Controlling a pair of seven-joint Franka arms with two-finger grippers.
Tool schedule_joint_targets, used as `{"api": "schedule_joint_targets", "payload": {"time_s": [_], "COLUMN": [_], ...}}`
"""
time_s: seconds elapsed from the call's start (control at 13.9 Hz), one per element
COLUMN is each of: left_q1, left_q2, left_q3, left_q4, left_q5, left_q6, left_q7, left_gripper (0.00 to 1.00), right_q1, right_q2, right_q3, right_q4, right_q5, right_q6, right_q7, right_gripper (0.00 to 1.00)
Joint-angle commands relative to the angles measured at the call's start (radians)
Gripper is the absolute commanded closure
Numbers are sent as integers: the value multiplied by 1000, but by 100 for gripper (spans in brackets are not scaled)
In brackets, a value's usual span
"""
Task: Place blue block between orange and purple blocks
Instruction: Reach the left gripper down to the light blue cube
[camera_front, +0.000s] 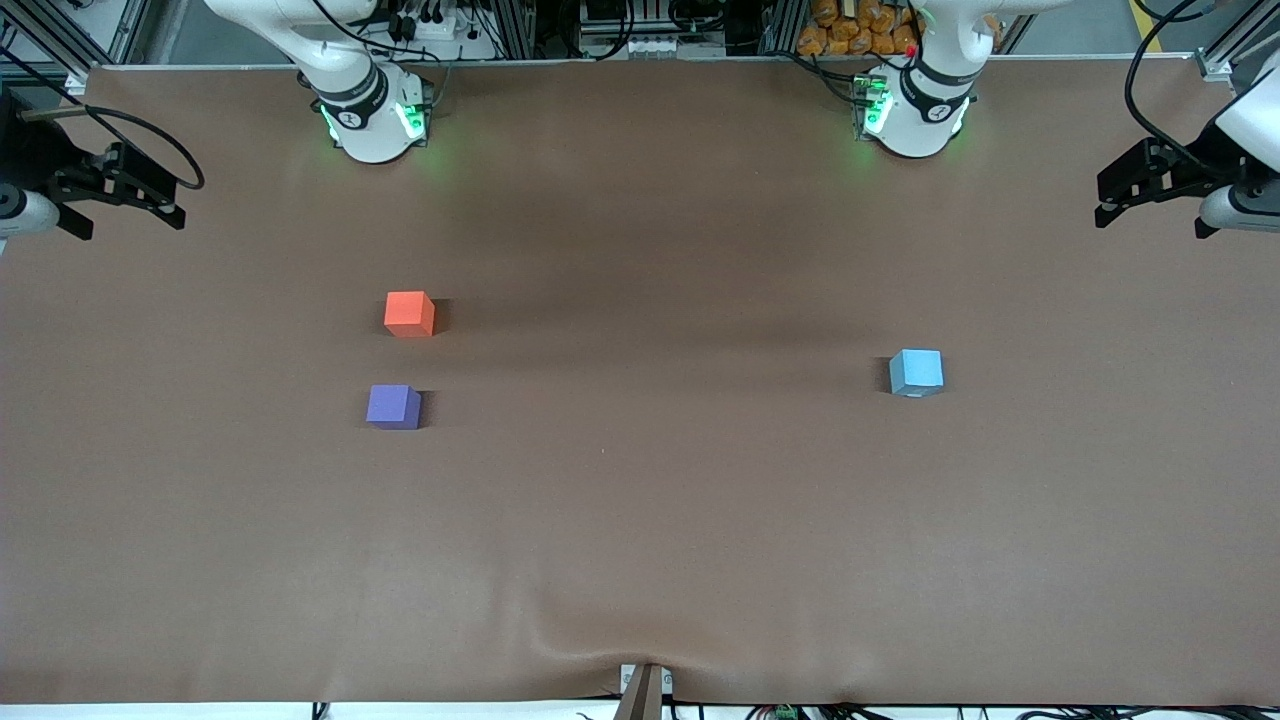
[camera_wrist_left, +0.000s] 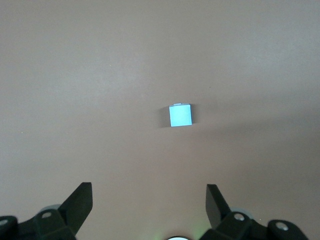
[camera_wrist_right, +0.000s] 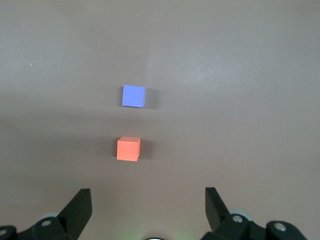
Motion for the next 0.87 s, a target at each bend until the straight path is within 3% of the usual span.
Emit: {"api": "schedule_joint_targets", "payload": {"time_s": [0.0,0.29,0.58,0.79], "left_q1": [-6,-9,-19,-25], "left_q2": [11,98,224,288], "left_q3": [-4,-6,-7,-12], "left_q4": [35,98,95,54], "left_q5": [9,18,2,-1], "left_q6": [-37,-103,-98,-61], "left_q7": [-3,-9,-191,-193], "left_gripper": [0,0,0,0], "right_q1": [-5,-8,-13,-14], "right_q2": [-13,-12,-12,-7], "right_q3": [5,5,2,2], "right_q4": [-14,-14,-15,-15], "right_q5": [14,19,17,17], "right_q6": [5,0,-2,-2], "right_q7": [12,12,11,8], "right_gripper": [0,0,0,0]}}
